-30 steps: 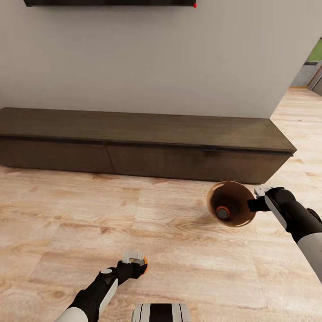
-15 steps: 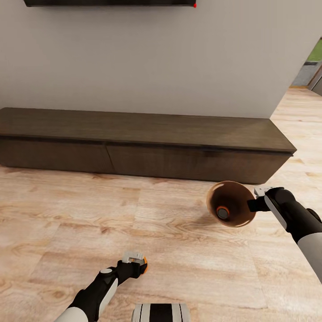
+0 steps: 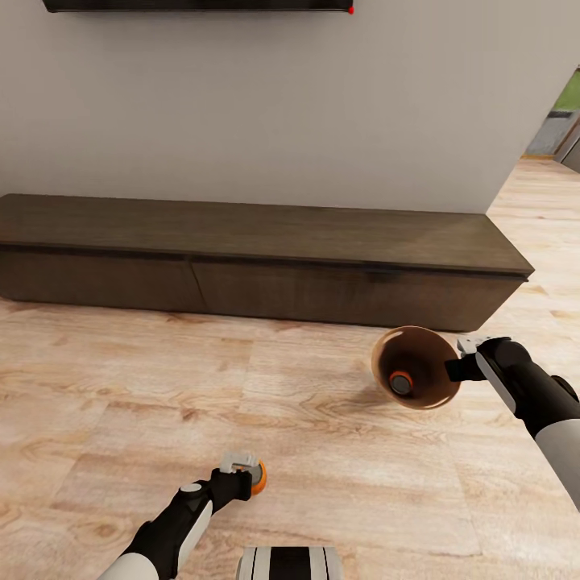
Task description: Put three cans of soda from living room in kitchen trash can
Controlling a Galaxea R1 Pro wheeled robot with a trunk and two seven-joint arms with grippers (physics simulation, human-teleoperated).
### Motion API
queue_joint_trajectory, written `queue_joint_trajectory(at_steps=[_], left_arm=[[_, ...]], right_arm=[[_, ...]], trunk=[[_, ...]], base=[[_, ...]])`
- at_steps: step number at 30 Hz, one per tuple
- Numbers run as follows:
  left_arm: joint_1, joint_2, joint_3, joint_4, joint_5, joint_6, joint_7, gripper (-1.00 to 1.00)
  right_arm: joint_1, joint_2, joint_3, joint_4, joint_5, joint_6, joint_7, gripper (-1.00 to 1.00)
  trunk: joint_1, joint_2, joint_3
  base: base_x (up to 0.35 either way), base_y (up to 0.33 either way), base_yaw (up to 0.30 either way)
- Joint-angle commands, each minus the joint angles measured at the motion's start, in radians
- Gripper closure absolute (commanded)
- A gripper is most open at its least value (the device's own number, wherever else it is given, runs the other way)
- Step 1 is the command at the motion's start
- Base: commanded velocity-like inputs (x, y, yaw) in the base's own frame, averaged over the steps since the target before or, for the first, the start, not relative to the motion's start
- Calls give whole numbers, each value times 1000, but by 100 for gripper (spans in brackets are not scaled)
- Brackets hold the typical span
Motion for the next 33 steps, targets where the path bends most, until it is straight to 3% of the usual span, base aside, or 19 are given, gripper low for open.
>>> queue_joint_trajectory(at_steps=[1, 12, 33], left_arm=[[1, 0, -1, 5, -6, 0, 0, 100], [1, 0, -1, 4, -6, 1, 0, 100], [1, 0, -3, 6, -6, 2, 0, 100]], right_arm=[[-1, 0, -1, 0, -4, 0, 3, 100], [-1, 0, -1, 0, -4, 0, 3, 100], [-1, 2, -1, 0, -2, -1, 2, 100]], trunk=[[0, 0, 0], [0, 0, 0], [-9, 5, 81]], base=[[0, 0, 0], [0, 0, 0], [0, 0, 0]])
